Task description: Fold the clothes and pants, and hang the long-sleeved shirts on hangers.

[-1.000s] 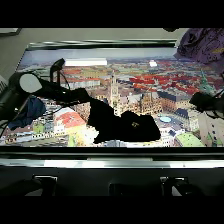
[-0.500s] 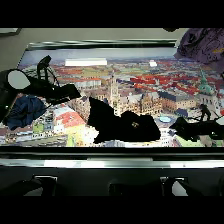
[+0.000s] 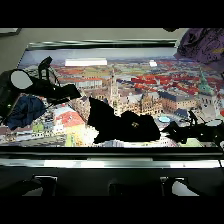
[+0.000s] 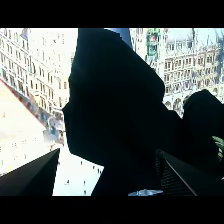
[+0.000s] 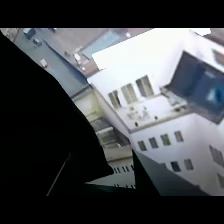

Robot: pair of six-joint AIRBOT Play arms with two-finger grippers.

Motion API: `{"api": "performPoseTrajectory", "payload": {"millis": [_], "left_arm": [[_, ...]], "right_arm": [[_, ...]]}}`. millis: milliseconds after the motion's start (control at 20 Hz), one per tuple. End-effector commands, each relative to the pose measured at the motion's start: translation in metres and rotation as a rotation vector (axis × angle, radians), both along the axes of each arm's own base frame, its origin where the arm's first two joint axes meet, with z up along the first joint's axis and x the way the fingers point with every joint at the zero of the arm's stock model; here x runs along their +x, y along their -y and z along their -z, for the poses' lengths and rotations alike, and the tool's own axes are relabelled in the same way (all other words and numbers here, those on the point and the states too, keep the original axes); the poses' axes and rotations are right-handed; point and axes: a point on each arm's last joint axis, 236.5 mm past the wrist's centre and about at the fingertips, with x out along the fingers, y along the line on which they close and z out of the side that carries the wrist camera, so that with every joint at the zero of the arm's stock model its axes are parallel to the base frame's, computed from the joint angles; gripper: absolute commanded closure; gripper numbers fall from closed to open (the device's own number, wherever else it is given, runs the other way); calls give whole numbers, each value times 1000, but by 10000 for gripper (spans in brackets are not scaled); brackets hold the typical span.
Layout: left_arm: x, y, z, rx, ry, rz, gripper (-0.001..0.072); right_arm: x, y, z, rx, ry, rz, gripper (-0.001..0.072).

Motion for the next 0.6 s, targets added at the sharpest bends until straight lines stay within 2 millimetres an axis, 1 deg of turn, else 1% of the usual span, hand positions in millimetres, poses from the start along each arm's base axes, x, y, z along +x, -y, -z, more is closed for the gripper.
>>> {"api": "performPoseTrajectory", "payload": {"millis": [0,100,200,350,400,450,500,550], "left_arm": [[2,0,0,-2,3,-7,24],[2,0,0,-12,-7,-31,24],[2,0,0,-13,-9,-34,24],[3,-1,0,-15,-11,-40,24],[3,-3,-1,-19,-12,-46,24],[5,-7,-3,-30,-12,-64,24],[7,-11,-6,-51,-16,-91,24],[9,-17,-12,-79,-14,-111,24]], "right_arm": [[5,-6,7,37,15,-8,281],[6,-11,8,74,12,-6,286],[7,-17,10,104,22,-3,306],[-10,-25,21,124,-29,-3,351],[-17,-28,25,127,-42,-11,409],[-21,-30,28,129,-45,-18,438],[-22,-29,31,119,-34,-28,533],[-19,-26,33,99,-18,-26,630]]}}
